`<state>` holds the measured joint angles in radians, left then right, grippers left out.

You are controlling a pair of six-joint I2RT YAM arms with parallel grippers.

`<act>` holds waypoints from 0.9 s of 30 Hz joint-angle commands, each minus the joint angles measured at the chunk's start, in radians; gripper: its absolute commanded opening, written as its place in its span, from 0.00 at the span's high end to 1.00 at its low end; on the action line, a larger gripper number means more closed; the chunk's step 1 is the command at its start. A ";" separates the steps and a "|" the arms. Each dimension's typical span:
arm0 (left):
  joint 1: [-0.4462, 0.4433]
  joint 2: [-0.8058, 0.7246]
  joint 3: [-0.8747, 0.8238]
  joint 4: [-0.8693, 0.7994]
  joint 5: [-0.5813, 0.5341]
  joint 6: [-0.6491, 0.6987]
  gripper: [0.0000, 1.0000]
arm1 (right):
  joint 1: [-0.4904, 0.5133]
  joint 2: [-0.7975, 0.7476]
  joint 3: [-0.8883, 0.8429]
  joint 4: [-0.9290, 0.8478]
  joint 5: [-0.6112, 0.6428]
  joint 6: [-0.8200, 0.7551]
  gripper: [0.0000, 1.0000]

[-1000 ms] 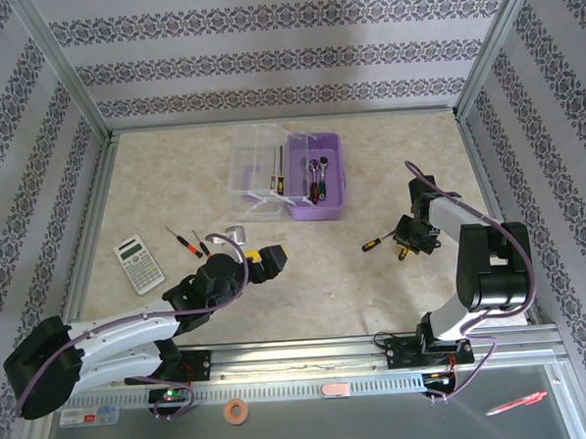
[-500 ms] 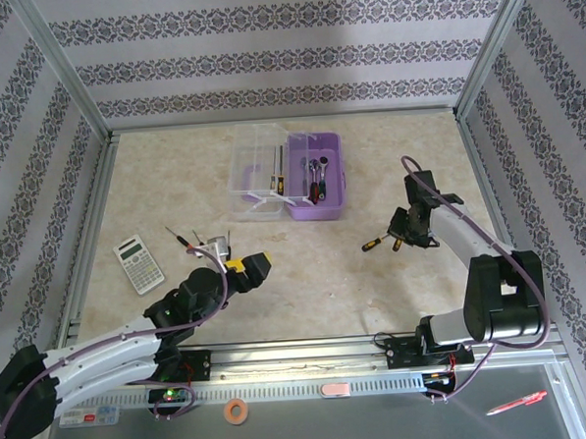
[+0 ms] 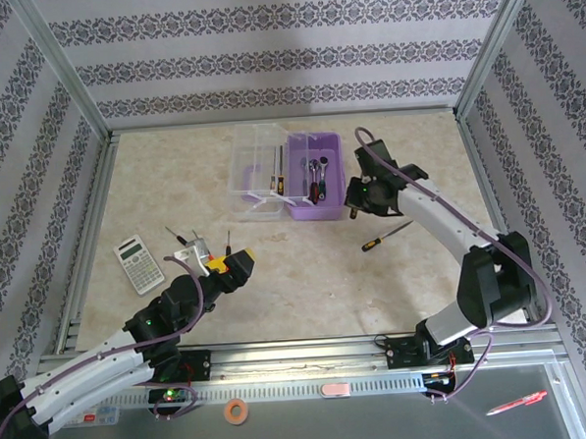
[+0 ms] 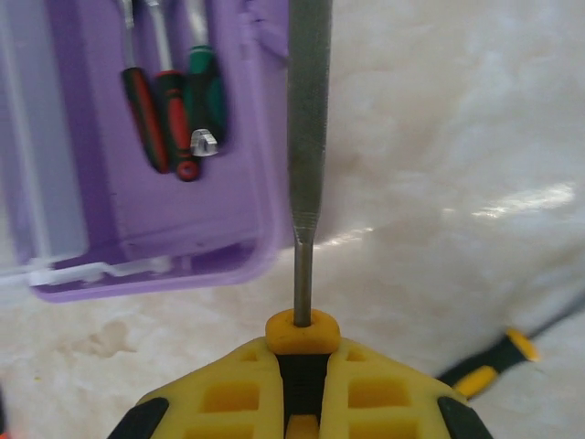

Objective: Pack the tool kit

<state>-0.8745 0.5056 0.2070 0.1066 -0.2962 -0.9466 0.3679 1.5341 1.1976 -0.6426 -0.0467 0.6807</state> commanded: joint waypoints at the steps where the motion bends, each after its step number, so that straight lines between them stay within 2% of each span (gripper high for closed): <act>1: 0.015 -0.016 0.008 -0.074 -0.039 0.005 0.00 | 0.047 0.066 0.085 0.018 -0.015 0.021 0.91; 4: 0.016 -0.015 0.021 -0.104 -0.061 0.003 0.00 | 0.082 0.135 0.163 0.048 -0.039 0.013 0.91; 7: 0.019 -0.007 0.006 -0.091 -0.082 -0.026 0.00 | 0.089 0.214 0.223 0.154 -0.139 0.058 0.91; 11: 0.020 0.020 -0.024 -0.021 -0.071 -0.079 0.00 | 0.105 0.379 0.429 0.114 -0.162 0.036 0.91; 15: 0.022 0.018 -0.009 -0.031 -0.058 -0.089 0.00 | 0.099 0.508 0.574 0.055 -0.174 0.014 0.91; 21: 0.023 -0.047 0.035 -0.136 -0.092 -0.057 0.00 | 0.097 0.598 0.645 0.051 -0.213 0.007 0.91; 27: 0.025 -0.071 0.029 -0.120 -0.114 -0.040 0.00 | 0.089 0.641 0.678 0.006 -0.216 -0.030 0.90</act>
<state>-0.8680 0.4347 0.2153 0.0071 -0.3794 -1.0065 0.4618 2.1632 1.8439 -0.5953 -0.2451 0.6819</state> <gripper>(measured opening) 0.997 0.104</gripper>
